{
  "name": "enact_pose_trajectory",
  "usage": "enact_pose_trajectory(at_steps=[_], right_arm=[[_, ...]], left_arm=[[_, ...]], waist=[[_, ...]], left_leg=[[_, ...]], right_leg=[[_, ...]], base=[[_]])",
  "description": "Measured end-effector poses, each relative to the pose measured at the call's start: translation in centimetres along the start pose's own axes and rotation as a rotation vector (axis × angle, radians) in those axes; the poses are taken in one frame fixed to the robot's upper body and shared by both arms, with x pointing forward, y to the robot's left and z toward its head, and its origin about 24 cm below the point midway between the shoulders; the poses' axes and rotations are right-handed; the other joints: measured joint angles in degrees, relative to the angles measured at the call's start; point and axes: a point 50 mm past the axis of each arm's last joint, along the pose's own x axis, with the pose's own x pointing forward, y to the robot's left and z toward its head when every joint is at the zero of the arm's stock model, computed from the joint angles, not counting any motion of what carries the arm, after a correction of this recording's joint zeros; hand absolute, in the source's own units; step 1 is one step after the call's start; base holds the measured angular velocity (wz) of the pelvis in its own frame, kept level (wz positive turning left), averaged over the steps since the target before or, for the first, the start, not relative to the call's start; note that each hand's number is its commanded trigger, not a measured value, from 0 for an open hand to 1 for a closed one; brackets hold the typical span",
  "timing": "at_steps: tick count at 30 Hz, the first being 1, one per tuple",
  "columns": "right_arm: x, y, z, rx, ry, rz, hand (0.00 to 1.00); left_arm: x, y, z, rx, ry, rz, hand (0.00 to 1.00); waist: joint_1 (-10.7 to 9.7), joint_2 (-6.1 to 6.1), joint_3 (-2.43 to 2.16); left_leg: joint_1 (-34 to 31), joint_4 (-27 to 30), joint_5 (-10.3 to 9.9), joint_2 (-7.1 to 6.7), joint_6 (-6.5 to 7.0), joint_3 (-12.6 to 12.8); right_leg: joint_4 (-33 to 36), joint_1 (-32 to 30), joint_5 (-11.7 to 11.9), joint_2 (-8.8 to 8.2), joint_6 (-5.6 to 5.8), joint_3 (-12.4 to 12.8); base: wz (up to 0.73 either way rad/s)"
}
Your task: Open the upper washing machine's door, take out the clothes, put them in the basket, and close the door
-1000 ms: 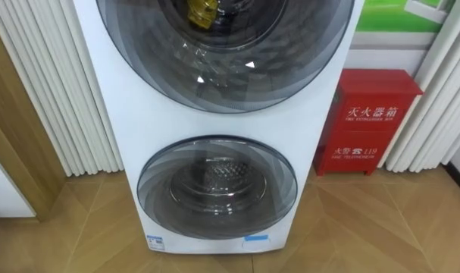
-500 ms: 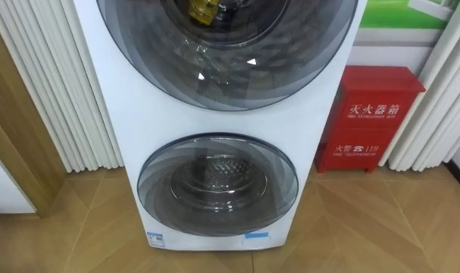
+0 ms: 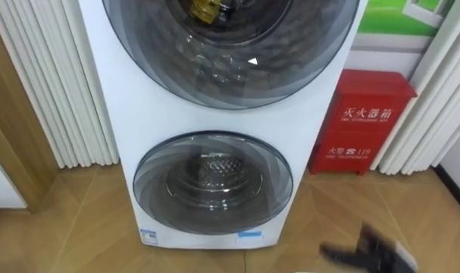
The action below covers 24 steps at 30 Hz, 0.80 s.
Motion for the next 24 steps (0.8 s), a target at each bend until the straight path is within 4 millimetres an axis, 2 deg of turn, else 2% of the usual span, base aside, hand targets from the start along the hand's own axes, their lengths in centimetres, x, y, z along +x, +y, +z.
enact_pose_trajectory(at_steps=[2,3,5,9,12,15,17,20,24], right_arm=[[0.6,0.0,2.3,0.015,-0.054,-0.009,0.0],[0.8,0.1,2.8,0.014,-0.066,-0.012,0.0],[1.2,0.6,4.6,0.016,-0.103,-0.012,0.0],[1.1,0.4,7.6,0.069,-0.181,-0.016,0.0],[1.2,0.6,9.5,0.091,-0.233,-0.027,0.0],[0.8,1.6,11.9,0.094,-0.32,0.0,0.0],[0.5,2.6,13.9,0.089,-0.382,0.035,0.0],[0.0,3.1,15.7,0.076,-0.445,0.059,0.0],[-0.2,4.3,17.1,0.037,-0.475,0.094,0.0]], left_arm=[[0.1,0.1,0.3,0.034,0.007,0.003,0.0],[0.1,0.1,0.4,0.043,0.007,0.003,0.0],[0.1,0.0,0.4,0.05,0.023,0.004,0.0],[0.2,0.3,0.7,0.083,0.033,0.009,0.0],[0.2,0.5,0.7,0.09,0.03,0.015,0.0],[0.2,0.6,0.7,0.113,0.035,0.019,0.0],[0.2,0.6,0.7,0.143,0.042,0.022,0.0],[0.2,0.7,0.8,0.173,0.039,0.025,0.0],[0.2,0.9,0.6,0.189,0.047,0.03,0.0]], waist=[[0.3,-0.07,-0.06],[0.3,-0.05,-0.06],[0.4,0.39,-0.43],[1.8,0.57,-0.5],[1.8,0.43,-0.51],[1.7,-0.25,-0.55],[1.8,-1.19,-0.54],[1.9,-2.35,-0.54],[2.0,-2.59,-0.52]], left_leg=[[0.1,0.1,0.0,0.0,0.0,-0.5],[0.1,0.1,0.0,0.01,0.0,-0.6],[-0.6,0.2,0.0,0.07,-0.01,-0.8],[-1.1,0.6,0.0,0.15,-0.02,-1.0],[-1.2,0.6,0.0,0.17,-0.03,-1.2],[-1.1,0.6,0.0,0.22,-0.05,-1.2],[-1.0,0.6,0.0,0.29,-0.06,-1.1],[-0.9,0.7,0.0,0.29,-0.06,-1.1],[-0.7,0.9,0.0,0.28,-0.07,-1.1]], right_leg=[[0.2,0.0,0.0,0.0,-0.01,-0.6],[0.3,-0.1,0.0,-0.01,-0.01,-0.8],[0.3,-0.6,0.0,-0.02,-0.01,-1.3],[0.4,-0.8,0.0,0.01,-0.02,-1.4],[0.4,-0.8,0.0,-0.02,-0.02,-1.9],[0.4,-0.7,0.0,0.03,-0.02,-1.9],[0.5,-0.7,0.0,0.08,-0.02,-1.9],[0.5,-0.4,0.0,0.08,-0.04,-1.9],[0.5,-0.1,0.0,0.08,-0.04,-1.7]], base=[[0.09],[0.1],[0.05],[0.02],[0.06],[0.0],[0.0],[0.0],[0.0]])
